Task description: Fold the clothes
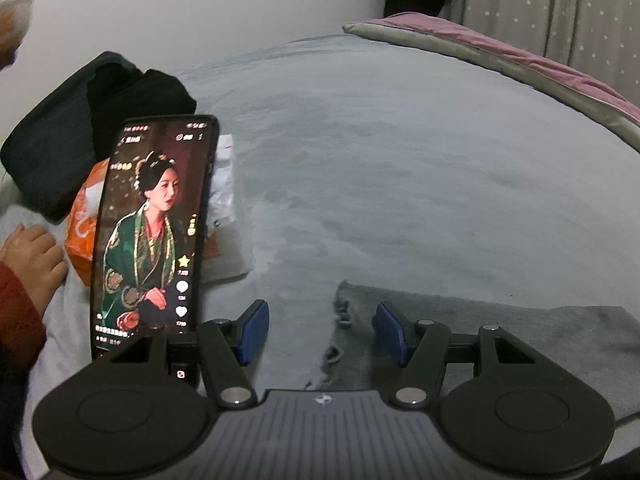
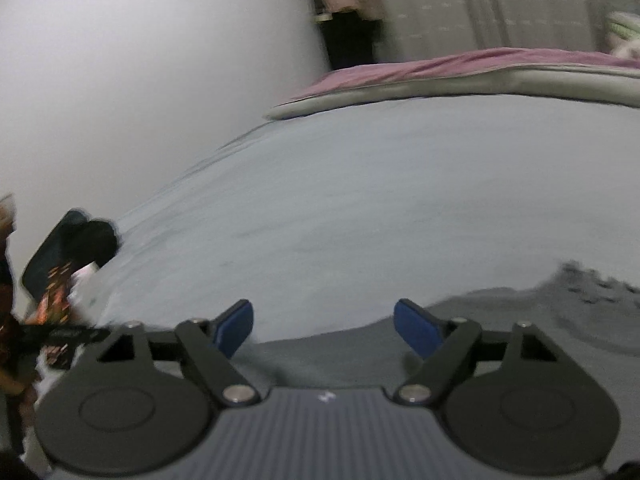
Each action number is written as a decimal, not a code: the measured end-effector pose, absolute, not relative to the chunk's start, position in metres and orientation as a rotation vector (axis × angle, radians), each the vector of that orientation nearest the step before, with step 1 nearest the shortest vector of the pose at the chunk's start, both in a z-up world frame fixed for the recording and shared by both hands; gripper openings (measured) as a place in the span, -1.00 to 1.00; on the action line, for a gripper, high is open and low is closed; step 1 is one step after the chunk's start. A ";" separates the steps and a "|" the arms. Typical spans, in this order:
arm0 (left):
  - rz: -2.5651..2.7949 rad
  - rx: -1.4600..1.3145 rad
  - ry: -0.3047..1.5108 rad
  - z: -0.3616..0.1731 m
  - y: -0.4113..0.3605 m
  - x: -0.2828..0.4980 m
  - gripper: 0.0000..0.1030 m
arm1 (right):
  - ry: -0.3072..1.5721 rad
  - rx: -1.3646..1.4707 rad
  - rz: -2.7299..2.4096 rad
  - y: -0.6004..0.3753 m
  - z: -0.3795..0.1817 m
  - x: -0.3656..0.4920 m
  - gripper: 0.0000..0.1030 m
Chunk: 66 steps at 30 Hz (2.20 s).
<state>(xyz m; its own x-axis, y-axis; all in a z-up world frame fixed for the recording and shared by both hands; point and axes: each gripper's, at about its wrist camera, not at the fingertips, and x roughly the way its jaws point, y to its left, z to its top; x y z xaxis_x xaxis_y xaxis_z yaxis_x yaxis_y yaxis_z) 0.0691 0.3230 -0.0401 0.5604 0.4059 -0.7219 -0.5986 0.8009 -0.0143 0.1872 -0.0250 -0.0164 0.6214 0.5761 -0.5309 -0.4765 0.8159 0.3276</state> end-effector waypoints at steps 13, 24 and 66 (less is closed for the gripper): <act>0.622 -0.250 0.745 -0.049 0.320 0.073 0.06 | 0.624 -0.021 0.566 -0.005 -0.038 0.193 0.17; 0.625 -0.223 0.707 -0.053 0.304 0.084 -0.91 | 0.656 -0.192 0.679 0.035 -0.056 0.196 -0.85; 0.625 -0.757 0.582 -0.013 0.355 0.018 -0.28 | 0.588 -0.163 0.723 0.039 -0.007 0.132 -0.21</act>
<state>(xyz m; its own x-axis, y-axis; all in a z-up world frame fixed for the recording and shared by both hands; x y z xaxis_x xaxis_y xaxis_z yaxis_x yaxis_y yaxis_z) 0.0178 0.3545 -0.0135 0.6731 0.3007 -0.6757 -0.6955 0.5680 -0.4401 0.1323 0.0391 -0.0073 0.5975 0.5751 -0.5587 -0.6641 0.7454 0.0571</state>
